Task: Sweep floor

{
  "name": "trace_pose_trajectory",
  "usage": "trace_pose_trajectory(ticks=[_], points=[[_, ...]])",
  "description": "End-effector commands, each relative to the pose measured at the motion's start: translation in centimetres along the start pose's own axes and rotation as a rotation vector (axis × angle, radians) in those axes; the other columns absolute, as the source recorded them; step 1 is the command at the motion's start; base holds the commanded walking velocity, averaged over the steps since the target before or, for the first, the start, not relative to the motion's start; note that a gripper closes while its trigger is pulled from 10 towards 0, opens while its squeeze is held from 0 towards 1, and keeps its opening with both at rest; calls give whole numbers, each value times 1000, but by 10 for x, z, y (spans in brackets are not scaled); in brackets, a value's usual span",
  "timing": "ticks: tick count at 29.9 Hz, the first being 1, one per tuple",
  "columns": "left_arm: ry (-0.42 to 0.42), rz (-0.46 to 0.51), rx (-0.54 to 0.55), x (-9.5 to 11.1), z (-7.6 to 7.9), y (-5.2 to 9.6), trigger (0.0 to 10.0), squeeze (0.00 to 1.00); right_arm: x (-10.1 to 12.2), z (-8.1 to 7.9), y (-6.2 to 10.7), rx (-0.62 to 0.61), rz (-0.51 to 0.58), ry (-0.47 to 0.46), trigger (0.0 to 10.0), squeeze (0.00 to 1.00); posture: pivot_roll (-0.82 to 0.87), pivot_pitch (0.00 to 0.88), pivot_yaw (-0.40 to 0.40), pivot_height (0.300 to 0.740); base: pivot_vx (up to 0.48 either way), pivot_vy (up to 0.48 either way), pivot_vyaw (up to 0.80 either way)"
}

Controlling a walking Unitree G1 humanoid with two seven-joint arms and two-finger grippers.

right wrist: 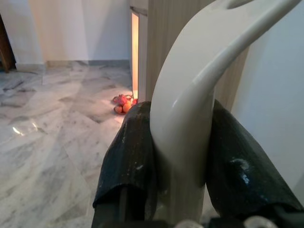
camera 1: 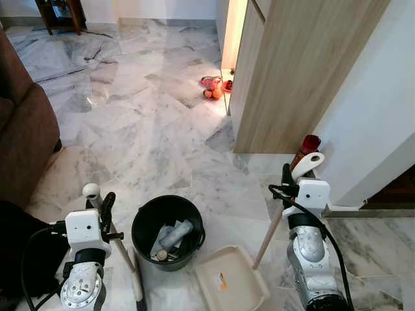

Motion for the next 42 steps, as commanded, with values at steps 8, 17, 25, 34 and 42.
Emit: trace_pose_trajectory(ticks=[8,17,25,34,42], points=[[1,6,-22,0,6,1,10000,0,-1,6,-3,-22,-18,-12,10000,0,23,111,-57,740,0,0,0],[0,5,-21,-1,6,3,10000,0,1,5,-2,-9,-12,-22,10000,0,17,116,-61,740,0,0,0],[-12,24,32,2,4,0,10000,0,1,4,-3,11,-11,-28,10000,0,4,113,-63,740,0,0,0],[-16,31,20,3,8,-5,10000,0,-2,0,2,26,-22,-39,10000,0,-6,113,-61,740,0,0,0],[-17,43,7,5,12,-8,10000,0,-1,0,0,25,-18,-39,10000,0,-13,126,-63,740,0,0,0]])
Point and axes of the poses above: a point about 5 cm out from each wrist's last joint towards the gripper, its own y axis pointing back from the gripper into the wrist, its own x axis along the axis of the wrist's last joint, z = x × y, the point moved 1 cm from there along -y, pointing out of the wrist towards the gripper, and after that the axes turned 13 degrees about -y, right-handed, at the moved point
